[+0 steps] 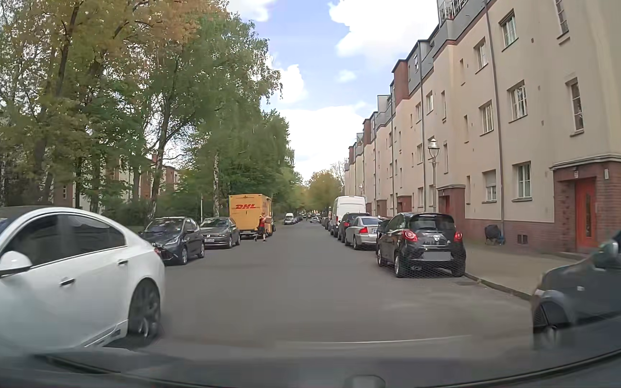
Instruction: Follow the waypoints while adhering to traffic rules and regulations
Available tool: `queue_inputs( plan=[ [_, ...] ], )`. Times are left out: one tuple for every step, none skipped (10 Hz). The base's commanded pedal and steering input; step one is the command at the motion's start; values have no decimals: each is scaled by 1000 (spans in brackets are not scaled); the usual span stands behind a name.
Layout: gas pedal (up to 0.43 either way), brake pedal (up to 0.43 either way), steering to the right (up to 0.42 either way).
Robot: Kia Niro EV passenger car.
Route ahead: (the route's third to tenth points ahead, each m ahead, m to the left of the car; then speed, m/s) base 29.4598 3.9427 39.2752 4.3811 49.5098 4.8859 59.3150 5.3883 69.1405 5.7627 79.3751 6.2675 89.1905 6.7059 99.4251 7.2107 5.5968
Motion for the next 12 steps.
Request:
queue_inputs(
  plan=[
    [0, 18, -45],
    [0, 18, -44],
    [0, 18, -40],
    [0, 18, -36],
    [0, 18, -36],
    [0, 18, -36],
    [0, 18, -36],
    [0, 18, -36],
    [0, 18, -34],
    [0, 18, -27],
    [0, 18, -15],
    [0, 18, -5]
  ],
)
